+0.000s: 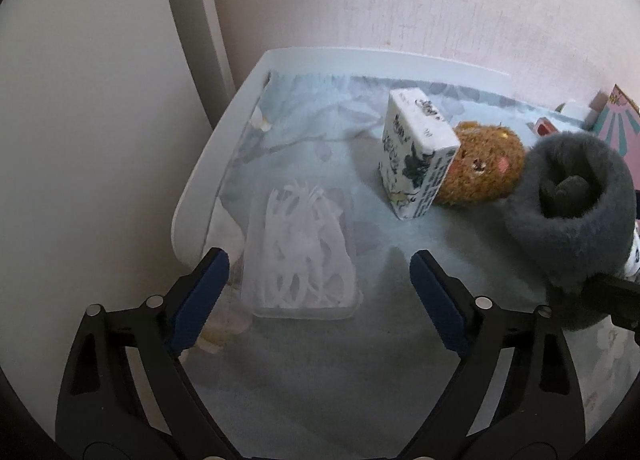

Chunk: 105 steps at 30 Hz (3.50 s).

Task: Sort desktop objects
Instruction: 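Grasp the floss-pick box with the left gripper while the right grasps the grey slipper, then carry both items into the cardboard box and open both grippers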

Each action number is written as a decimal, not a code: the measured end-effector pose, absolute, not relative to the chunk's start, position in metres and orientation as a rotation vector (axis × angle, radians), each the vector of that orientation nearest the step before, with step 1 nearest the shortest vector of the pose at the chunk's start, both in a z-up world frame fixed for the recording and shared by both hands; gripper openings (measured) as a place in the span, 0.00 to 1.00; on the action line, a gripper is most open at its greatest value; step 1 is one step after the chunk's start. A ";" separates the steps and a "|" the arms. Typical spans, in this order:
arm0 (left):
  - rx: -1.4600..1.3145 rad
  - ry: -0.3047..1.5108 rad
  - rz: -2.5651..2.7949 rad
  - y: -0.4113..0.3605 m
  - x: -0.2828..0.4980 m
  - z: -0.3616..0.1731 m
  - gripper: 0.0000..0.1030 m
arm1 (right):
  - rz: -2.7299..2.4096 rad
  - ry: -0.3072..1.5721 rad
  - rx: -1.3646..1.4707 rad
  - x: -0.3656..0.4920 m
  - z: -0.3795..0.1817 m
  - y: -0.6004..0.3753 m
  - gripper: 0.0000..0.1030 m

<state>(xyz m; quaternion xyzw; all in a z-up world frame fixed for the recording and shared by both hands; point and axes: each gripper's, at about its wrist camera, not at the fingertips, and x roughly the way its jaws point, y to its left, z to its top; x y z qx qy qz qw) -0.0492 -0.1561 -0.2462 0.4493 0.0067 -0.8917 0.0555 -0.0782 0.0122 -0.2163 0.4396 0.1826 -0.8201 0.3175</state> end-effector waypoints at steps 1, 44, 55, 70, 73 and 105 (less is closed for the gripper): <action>1.376 0.018 -2.707 -0.156 -0.050 -0.247 0.81 | -2.155 0.473 1.166 -0.080 -0.218 0.011 0.69; 1.251 0.020 -3.002 -0.060 -0.085 -0.066 0.48 | -2.384 0.165 1.270 -0.092 -0.089 0.122 0.21; 1.430 -0.080 -3.262 0.088 -0.107 -0.055 0.48 | -2.595 0.048 1.457 -0.089 -0.078 0.229 0.21; 1.660 -0.306 -3.310 0.231 -0.144 -0.101 0.48 | -2.603 -0.114 1.627 -0.091 -0.119 0.307 0.21; 1.695 -0.323 -3.291 0.243 -0.149 -0.112 0.48 | -2.582 -0.124 1.645 -0.094 -0.125 0.309 0.21; 1.784 -0.182 -3.244 0.236 -0.175 -0.104 1.00 | -2.610 -0.223 1.634 -0.101 -0.123 0.348 0.62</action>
